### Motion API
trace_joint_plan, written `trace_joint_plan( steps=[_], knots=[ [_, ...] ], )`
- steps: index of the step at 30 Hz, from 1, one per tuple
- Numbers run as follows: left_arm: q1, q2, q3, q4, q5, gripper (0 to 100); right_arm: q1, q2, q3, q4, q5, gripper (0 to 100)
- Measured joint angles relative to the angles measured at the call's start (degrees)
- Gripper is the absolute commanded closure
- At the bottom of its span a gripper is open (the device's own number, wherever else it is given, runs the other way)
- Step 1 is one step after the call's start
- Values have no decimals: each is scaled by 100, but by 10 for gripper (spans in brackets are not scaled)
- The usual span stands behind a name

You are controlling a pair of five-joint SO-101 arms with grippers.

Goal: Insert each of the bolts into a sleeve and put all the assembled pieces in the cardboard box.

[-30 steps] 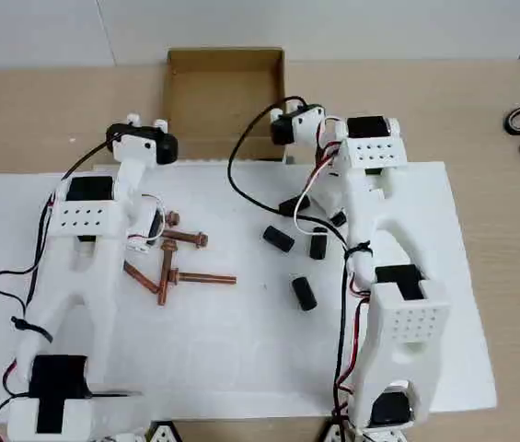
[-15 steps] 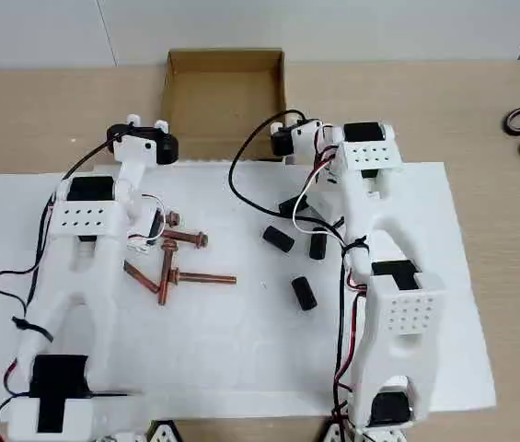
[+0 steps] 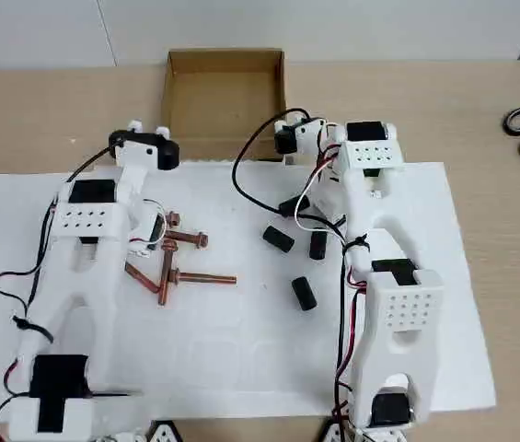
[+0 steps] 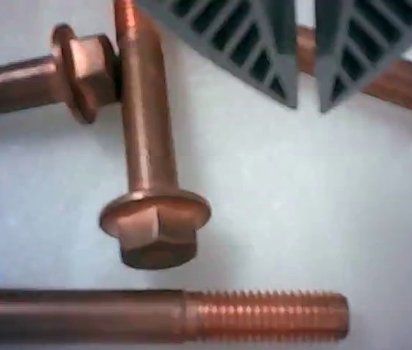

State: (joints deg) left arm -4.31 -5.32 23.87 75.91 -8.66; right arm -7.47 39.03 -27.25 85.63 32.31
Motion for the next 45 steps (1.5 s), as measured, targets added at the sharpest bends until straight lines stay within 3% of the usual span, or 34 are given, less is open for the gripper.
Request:
trace_joint_plan(
  steps=[8,14,18,24,31,45],
  knots=[
    [0,0,9,44,-9,990,141,-624,-360,782,-290,995],
    [88,290,-774,1116,-105,989,923,-1776,-378,1257,-1020,995],
    [97,835,-1960,2075,-246,983,1670,-2558,343,1275,-1178,995],
    [193,1257,-2901,2303,-422,955,2338,-3560,2057,1275,-1213,995],
    [492,1635,-2857,2338,-1873,953,2901,-4677,3481,1275,-1213,994],
    [308,2347,-2831,2338,-5873,953,3262,-5758,5090,826,-1108,993]
  ],
)
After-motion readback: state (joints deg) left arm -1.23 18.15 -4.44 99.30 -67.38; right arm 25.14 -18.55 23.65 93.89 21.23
